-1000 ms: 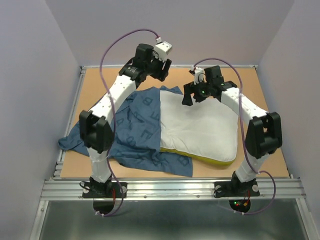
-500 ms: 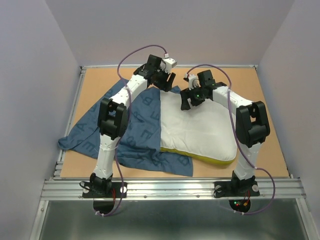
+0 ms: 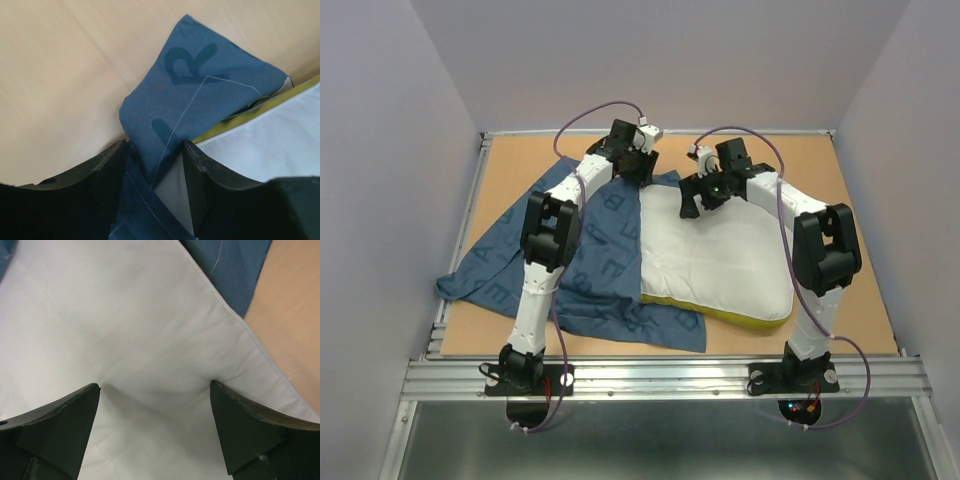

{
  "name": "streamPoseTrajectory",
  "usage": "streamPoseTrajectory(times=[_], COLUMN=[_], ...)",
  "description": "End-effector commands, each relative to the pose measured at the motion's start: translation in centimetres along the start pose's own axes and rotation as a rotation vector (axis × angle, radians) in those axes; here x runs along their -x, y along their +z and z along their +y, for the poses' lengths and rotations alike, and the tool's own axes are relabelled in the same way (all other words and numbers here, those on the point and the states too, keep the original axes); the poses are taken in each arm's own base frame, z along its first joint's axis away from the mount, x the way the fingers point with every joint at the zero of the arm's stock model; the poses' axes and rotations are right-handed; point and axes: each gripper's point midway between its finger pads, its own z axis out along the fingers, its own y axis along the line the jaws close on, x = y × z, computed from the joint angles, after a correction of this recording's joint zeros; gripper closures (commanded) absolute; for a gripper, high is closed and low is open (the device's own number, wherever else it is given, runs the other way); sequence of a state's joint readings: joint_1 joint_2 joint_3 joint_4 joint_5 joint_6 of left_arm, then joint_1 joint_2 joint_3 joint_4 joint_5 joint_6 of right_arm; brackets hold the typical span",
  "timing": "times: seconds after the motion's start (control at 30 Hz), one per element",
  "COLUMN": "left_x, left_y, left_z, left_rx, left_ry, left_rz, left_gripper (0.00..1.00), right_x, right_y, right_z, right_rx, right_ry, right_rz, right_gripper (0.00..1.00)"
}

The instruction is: Put the pillow into the pillowcase

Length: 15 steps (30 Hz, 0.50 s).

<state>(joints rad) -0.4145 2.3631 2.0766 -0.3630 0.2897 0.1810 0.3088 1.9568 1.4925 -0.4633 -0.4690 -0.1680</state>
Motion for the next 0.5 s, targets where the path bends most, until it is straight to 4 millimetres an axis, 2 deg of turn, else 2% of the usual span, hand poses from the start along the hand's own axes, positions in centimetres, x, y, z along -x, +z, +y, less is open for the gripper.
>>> streamPoseTrajectory(times=[0.0,0.03,0.1,0.17,0.2,0.27,0.3,0.43,0.47], left_x=[1.7,1.6,1.8,2.1,2.2,2.8,2.9,3.0,2.8], left_y=[-0.2,-0.2,-0.3,-0.7,-0.8,-1.4,-1.6,-2.1,-2.2], left_z=[0.5,0.6,0.1,-0.3,-0.7,-0.8,-1.2,-1.8,-2.1], left_rx=[-0.033,-0.047,-0.081,-0.102,-0.118,-0.124,-0.137,-0.164,-0.174], left_ry=[-0.021,-0.035,-0.04,-0.035,-0.034,-0.035,-0.039,-0.056,-0.059], left_rz=[-0.05,-0.051,-0.058,-0.069,-0.073,-0.094,-0.097,-0.102,-0.097], left_gripper=[0.55,0.6,0.68,0.73,0.74,0.74,0.76,0.84,0.88], right_x=[7.6,7.6,8.3,7.7,6.7,6.4,5.9,5.0,5.0], right_y=[-3.6,-3.1,-2.6,-1.3,0.1,1.2,2.3,4.3,4.6], right_z=[-0.8,-2.0,-2.8,-3.1,-3.3,-3.1,-3.4,-2.7,-2.0], right_rx=[-0.118,-0.15,-0.158,-0.13,-0.107,-0.061,-0.046,0.046,0.087], right_ry=[-0.096,-0.087,-0.094,-0.126,-0.13,-0.151,-0.148,-0.131,-0.118], right_rz=[-0.198,-0.196,-0.209,-0.186,-0.158,-0.148,-0.133,-0.114,-0.117], right_gripper=[0.02,0.01,0.01,0.0,0.0,0.0,0.0,0.0,0.04])
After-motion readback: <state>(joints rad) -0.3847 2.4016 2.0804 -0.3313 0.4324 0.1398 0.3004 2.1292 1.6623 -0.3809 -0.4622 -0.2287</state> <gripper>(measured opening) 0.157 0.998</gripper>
